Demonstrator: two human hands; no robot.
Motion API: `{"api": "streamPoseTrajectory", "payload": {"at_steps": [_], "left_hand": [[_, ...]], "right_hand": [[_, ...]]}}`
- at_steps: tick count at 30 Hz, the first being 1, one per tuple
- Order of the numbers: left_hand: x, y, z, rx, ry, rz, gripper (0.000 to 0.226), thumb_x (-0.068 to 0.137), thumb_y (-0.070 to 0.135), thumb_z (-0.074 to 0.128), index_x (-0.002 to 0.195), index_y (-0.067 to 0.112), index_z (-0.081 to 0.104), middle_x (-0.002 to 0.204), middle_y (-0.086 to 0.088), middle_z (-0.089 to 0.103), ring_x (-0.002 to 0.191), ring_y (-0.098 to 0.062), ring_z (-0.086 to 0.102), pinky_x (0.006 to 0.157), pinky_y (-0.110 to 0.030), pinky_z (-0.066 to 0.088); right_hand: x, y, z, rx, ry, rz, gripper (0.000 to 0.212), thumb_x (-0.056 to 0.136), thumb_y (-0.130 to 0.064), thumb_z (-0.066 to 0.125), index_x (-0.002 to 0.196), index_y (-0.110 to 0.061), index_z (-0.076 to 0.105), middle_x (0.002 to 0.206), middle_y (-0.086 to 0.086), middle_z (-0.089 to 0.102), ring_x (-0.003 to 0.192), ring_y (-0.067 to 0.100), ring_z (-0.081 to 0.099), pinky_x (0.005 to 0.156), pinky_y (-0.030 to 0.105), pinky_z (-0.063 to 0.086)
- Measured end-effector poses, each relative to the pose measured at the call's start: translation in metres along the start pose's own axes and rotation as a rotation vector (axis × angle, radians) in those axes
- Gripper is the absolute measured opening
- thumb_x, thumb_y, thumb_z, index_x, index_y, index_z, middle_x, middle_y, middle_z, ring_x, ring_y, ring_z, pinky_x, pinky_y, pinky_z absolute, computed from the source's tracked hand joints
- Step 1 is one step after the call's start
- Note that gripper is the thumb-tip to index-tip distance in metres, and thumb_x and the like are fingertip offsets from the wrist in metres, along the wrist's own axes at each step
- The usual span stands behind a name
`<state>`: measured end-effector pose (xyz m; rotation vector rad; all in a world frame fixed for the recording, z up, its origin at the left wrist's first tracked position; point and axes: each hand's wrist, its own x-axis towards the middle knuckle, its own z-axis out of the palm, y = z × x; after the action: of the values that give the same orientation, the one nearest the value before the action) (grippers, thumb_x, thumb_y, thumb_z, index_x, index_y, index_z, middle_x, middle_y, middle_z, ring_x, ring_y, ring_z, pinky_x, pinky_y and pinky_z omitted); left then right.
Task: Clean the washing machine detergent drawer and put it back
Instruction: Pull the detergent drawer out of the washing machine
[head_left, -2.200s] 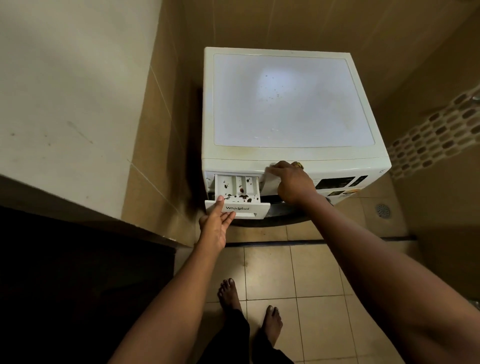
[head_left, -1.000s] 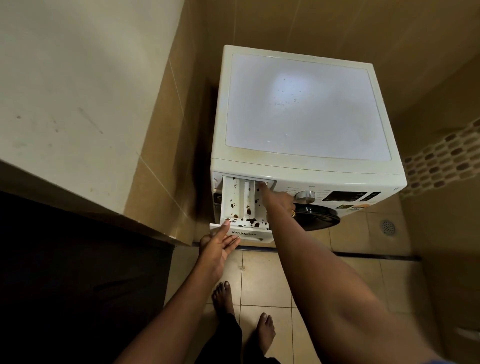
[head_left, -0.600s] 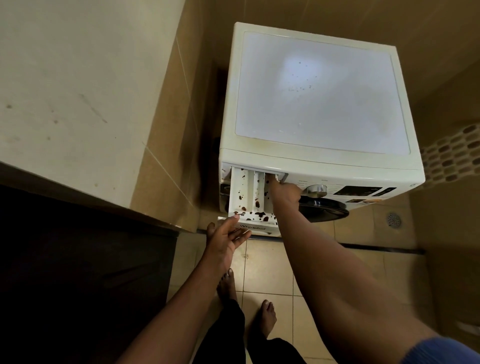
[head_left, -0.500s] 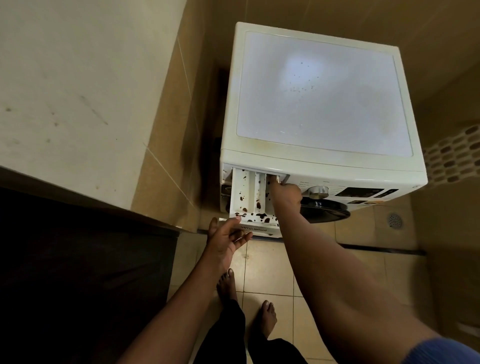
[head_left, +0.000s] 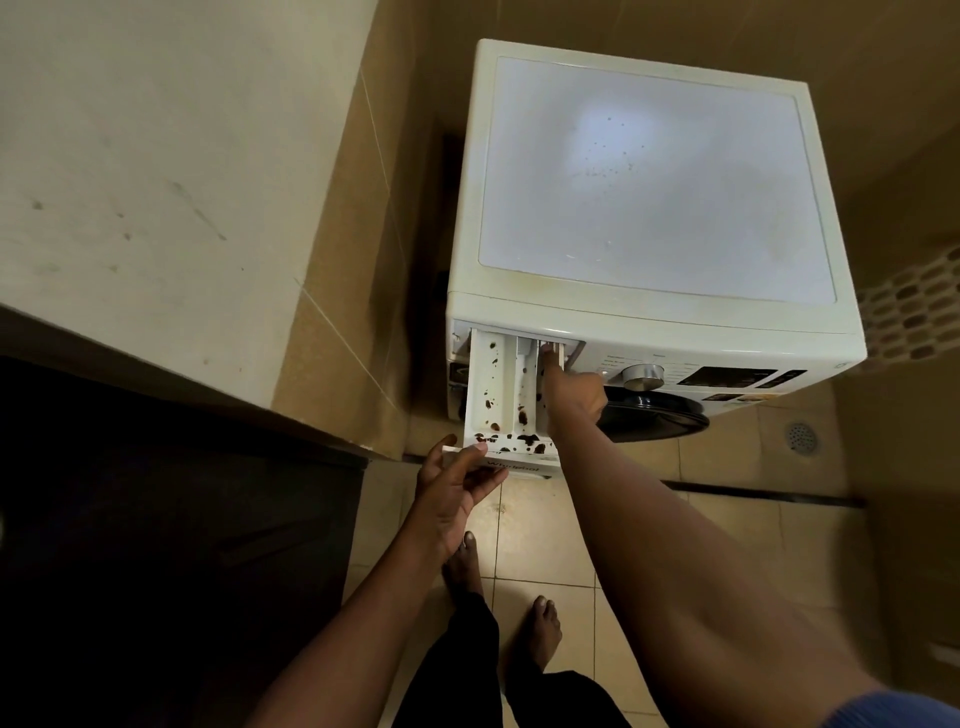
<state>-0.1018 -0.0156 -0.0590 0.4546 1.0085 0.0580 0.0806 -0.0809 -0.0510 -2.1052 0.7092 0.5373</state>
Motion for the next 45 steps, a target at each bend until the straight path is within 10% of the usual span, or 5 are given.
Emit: {"api": "streamPoseTrajectory", "payload": {"at_steps": [4,23,31,40,45], "left_hand": [[-0.014,-0.012,-0.012,-0.001,0.003,0.001,0.047,0.093,-0.001,0.069,0.136,-0.007,0.052,0.125,-0.031,0.068,0.114,-0.042,0.070,0.095,-0.053,0.060],[-0.060,-0.039,-0.045,0.077,0.061,0.043,0.058,0.094,0.003,0.071,0.144,-0.007,0.044,0.125,-0.035,0.066,0.117,-0.043,0.069,0.078,-0.040,0.065],[-0.084,-0.041,-0.044,0.202,-0.014,0.061,0.039,0.094,0.005,0.070,0.128,-0.007,0.054,0.113,-0.032,0.070,0.102,-0.039,0.075,0.078,-0.042,0.065],[-0.105,-0.022,0.017,0.432,-0.030,0.089,0.040,0.095,0.014,0.071,0.126,-0.006,0.054,0.117,-0.038,0.065,0.097,-0.045,0.074,0.071,-0.044,0.065],[-0.106,-0.005,0.063,0.628,-0.123,0.087,0.028,0.099,0.014,0.062,0.117,-0.008,0.060,0.077,-0.020,0.074,0.067,-0.030,0.074,0.066,-0.047,0.066]], "right_hand": [[-0.012,0.018,-0.007,0.017,-0.009,0.021,0.072,0.083,-0.067,0.072,0.117,-0.003,0.064,0.111,0.010,0.062,0.097,0.029,0.062,0.083,0.041,0.057],[-0.052,0.065,-0.044,0.104,-0.165,0.007,0.079,0.088,-0.062,0.071,0.134,0.000,0.055,0.124,0.014,0.057,0.087,0.023,0.054,0.073,0.038,0.048],[-0.057,0.082,-0.083,0.085,-0.223,-0.022,0.065,0.085,-0.072,0.066,0.083,-0.007,0.060,0.092,0.006,0.059,0.079,0.020,0.057,0.077,0.038,0.052],[-0.052,0.065,-0.168,0.191,-0.257,-0.072,0.057,0.088,-0.068,0.065,0.096,-0.012,0.063,0.100,0.005,0.065,0.087,0.023,0.064,0.084,0.044,0.059],[-0.034,0.060,-0.223,0.348,-0.296,-0.087,0.037,0.099,-0.049,0.061,0.102,-0.013,0.069,0.102,0.011,0.074,0.096,0.032,0.073,0.074,0.055,0.064]]}}
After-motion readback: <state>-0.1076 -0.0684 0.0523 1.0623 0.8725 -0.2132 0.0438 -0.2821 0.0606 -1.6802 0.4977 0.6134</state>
